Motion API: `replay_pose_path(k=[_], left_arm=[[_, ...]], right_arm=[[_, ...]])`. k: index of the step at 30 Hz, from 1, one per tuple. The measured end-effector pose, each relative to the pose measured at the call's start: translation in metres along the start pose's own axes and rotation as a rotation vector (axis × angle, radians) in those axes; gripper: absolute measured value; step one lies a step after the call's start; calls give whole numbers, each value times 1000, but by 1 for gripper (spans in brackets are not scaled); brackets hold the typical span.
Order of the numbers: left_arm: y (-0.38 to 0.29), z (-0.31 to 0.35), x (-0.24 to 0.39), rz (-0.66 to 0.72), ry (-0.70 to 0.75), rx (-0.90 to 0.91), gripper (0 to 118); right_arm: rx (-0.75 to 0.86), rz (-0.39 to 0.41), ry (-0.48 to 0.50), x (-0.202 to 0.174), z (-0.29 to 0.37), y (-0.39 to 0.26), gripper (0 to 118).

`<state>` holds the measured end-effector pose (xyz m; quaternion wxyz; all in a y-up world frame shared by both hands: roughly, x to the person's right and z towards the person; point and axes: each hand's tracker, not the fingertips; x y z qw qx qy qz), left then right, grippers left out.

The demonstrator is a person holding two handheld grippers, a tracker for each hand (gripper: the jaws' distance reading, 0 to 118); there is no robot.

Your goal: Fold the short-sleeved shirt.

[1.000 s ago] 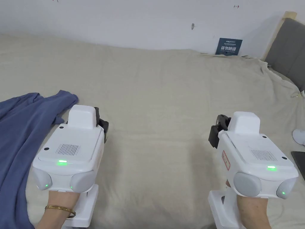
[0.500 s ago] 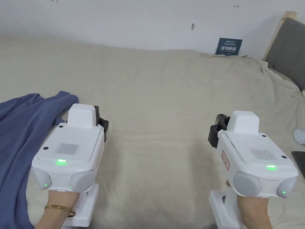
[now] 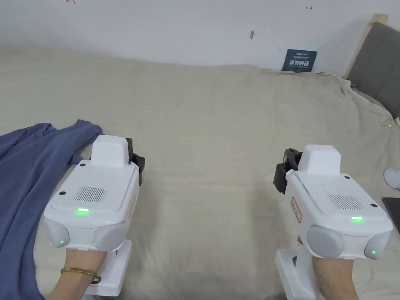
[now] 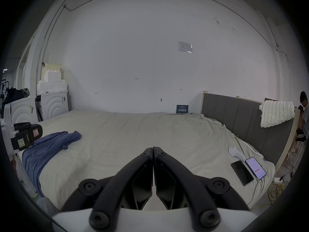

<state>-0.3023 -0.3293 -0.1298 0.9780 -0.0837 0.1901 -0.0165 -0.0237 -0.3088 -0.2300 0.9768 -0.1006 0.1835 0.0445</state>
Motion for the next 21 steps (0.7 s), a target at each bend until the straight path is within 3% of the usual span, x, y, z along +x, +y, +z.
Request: replay_pose_path(k=[11,21], left_arm=[[0,2,-6,30,21,1,0],[0,27,-70,60,184,12,0]], right_arm=[[-7,17,16,-5,-5,5,0],[19,37,185,-65,-24,23,0]])
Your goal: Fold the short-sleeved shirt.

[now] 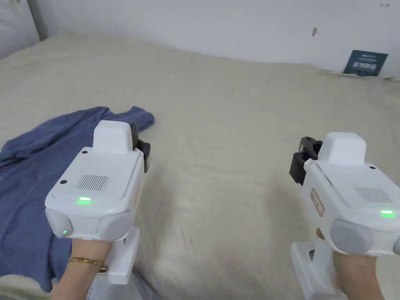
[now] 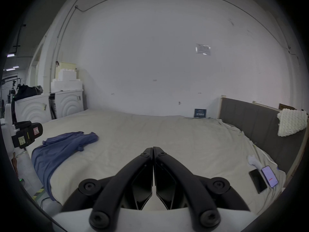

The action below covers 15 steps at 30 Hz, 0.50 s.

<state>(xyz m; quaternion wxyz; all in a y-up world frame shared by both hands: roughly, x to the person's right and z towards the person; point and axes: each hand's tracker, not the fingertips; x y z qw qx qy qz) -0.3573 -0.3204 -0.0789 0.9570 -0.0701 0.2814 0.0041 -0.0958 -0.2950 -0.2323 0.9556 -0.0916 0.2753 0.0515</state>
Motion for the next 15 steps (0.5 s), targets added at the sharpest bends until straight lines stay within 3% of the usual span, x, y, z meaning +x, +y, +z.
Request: replay_pose_path(k=[9,15], left_arm=[[-7,22,-74,32,202,-18,0],[-13,38,-105,63,298,-37,0]], right_arm=[[-8,16,217,-84,-30,10,0],[-20,43,289,-119,-40,5,0]])
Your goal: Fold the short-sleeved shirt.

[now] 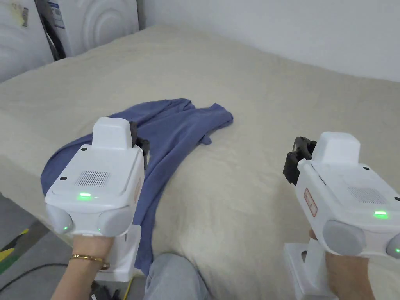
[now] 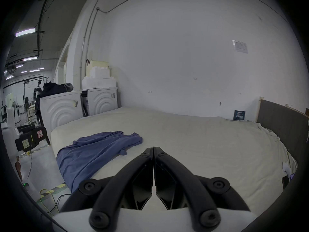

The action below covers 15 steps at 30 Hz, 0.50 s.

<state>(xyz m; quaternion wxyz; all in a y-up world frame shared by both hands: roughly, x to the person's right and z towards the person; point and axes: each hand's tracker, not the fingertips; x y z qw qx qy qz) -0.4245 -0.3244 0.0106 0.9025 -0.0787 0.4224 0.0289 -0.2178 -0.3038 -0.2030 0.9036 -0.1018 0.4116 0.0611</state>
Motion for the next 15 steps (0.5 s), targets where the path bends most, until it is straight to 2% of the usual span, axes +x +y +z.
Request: replay_pose_path(k=[11,13,15], left_arm=[[-8,-4,-15,22,17,-24,0],[-7,-11,-17,69,-8,-86,0],[-7,-17,-19,56,-20,-88,19]], right_arm=[[-27,17,49,-16,-4,-4,0],[-32,14,53,-19,-1,-4,0],[-35,26,53,-19,-1,-5,0]])
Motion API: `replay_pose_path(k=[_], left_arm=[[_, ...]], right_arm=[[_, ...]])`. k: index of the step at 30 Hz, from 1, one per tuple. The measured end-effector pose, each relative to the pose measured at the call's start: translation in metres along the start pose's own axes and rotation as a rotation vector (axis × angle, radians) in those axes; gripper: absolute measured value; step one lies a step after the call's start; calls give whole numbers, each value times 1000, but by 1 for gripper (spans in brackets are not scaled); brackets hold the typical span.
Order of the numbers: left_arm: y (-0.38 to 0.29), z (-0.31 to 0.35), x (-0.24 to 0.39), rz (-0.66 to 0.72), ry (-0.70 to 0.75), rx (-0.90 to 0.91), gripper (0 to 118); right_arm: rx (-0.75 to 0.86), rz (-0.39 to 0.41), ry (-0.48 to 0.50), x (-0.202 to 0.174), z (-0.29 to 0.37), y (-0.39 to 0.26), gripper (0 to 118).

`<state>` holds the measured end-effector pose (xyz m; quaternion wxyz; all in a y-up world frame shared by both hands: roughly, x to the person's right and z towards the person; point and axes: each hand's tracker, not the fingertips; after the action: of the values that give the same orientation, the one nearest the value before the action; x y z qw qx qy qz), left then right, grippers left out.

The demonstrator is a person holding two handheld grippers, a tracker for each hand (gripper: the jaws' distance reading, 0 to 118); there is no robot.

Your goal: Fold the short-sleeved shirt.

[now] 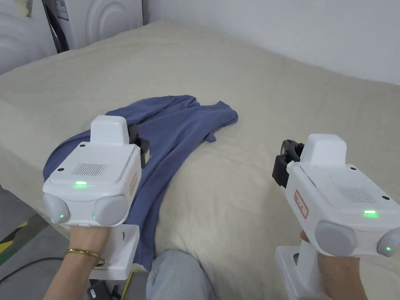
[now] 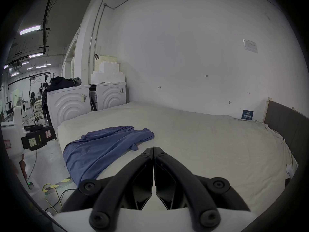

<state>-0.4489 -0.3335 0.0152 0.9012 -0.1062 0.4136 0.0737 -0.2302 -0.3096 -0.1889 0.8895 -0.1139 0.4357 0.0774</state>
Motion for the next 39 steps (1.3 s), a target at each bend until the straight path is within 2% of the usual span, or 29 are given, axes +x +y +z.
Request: replay_pose_path(k=[1,2,3,4,8,13,19,23,25,27,29,32,35,39], left_arm=[[2,-4,0,-11,3,-10,36],[4,-8,0,-12,5,-16,69],[7,-13,-2,-1,-13,-39,95],[11,-19,-4,15,-46,-72,117],[27,-49,4,44,-63,-100,118],[49,-108,12,78,-195,-197,118],[68,-197,24,-82,-187,-352,118],[73,-261,32,-65,-253,-516,118],[72,-298,41,-89,-241,-609,118],[69,-330,48,-193,-169,-658,118],[62,-354,63,-279,-157,-647,118],[54,-387,79,-367,-135,-753,118],[46,-410,86,-360,-190,-775,118],[27,-440,91,-369,-193,-852,118]], right_arm=[[-4,1,-3,-2,1,0,0],[-8,-3,-6,-1,1,0,0],[-13,-15,-6,1,1,-1,0],[-14,-25,-7,2,1,-1,0],[-17,-40,-18,-2,1,2,0],[-43,-50,-18,10,-16,0,0],[-80,-54,-23,17,-41,1,0],[-103,-64,-21,25,-62,-1,0],[-112,-64,-19,26,-72,-3,0],[-118,-77,-11,30,-82,-6,0],[-131,-96,4,31,-94,-10,0],[-149,-76,13,32,-113,-18,0],[-164,-89,28,37,-129,-26,0],[-175,-110,45,43,-143,-33,0]])
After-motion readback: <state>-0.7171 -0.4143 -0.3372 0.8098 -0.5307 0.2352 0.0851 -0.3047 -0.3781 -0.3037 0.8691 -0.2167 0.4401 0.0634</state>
